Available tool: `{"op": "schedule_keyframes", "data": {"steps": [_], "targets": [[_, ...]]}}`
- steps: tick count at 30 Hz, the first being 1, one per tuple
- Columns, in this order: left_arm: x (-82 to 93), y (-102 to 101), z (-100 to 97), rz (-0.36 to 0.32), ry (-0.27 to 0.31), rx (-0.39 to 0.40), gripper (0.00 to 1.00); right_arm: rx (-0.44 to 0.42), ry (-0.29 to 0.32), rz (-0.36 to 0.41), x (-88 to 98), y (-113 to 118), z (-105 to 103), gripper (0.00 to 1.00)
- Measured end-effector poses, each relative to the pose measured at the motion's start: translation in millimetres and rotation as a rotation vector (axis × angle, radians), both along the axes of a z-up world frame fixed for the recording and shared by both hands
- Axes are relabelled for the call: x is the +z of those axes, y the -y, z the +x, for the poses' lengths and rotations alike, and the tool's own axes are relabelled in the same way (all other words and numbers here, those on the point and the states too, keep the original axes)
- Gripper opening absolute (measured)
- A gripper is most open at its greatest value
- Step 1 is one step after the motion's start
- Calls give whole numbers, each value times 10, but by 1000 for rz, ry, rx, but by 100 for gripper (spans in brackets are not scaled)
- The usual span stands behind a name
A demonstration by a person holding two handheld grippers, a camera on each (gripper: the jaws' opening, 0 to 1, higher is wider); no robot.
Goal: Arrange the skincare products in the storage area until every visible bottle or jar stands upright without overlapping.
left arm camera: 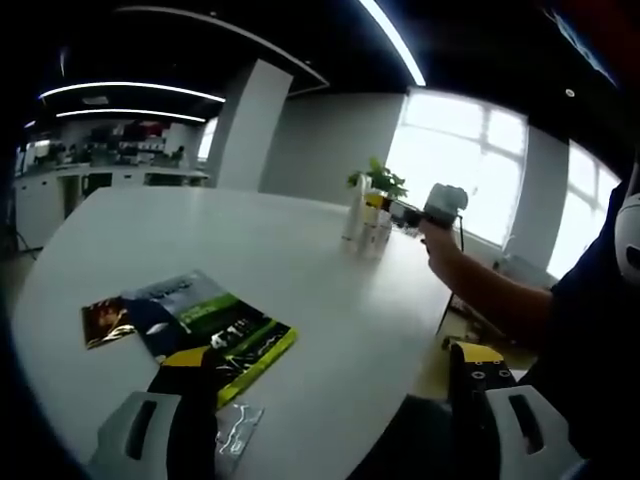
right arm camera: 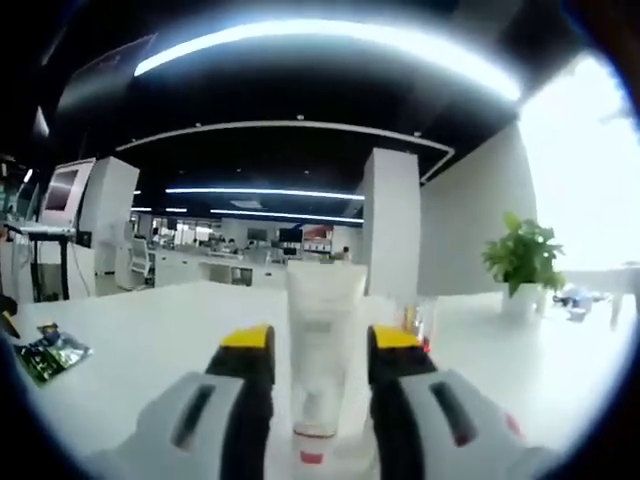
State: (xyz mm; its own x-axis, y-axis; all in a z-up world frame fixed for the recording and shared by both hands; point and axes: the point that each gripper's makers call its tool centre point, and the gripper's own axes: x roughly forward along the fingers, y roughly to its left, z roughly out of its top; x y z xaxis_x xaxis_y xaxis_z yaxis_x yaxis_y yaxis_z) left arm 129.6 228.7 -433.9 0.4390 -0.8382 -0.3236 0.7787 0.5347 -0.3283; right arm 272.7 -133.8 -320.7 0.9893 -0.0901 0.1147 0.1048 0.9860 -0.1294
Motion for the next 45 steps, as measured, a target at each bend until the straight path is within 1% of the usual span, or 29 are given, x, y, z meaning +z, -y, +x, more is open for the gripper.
{"op": "schedule_keyframes", "data": {"steps": [6,14,21,23,29,36,40,45], "targets": [[8,1,-13,-3,2,-1,99,6,23,-12,125,-50,-45,37],[20,-24,-26,-6,6,6,99,18,37,-16,202,-103,-47,40],[18,-34,-36,-8,7,7,99,32,50,-12,268,-158,-61,44],[16,-38,-37,-8,8,7,99,37,56,-23,307,-190,-61,44],[29,-46,-39,-10,11,8,99,76,62,-25,389,-320,-47,46],[39,-47,-46,-9,14,8,99,97,73,-22,442,-390,-43,53],[52,-43,-50,-8,17,7,99,125,72,-13,457,-453,-22,56],[61,-37,-53,-10,19,7,99,136,80,-17,491,-505,-20,62]]}}
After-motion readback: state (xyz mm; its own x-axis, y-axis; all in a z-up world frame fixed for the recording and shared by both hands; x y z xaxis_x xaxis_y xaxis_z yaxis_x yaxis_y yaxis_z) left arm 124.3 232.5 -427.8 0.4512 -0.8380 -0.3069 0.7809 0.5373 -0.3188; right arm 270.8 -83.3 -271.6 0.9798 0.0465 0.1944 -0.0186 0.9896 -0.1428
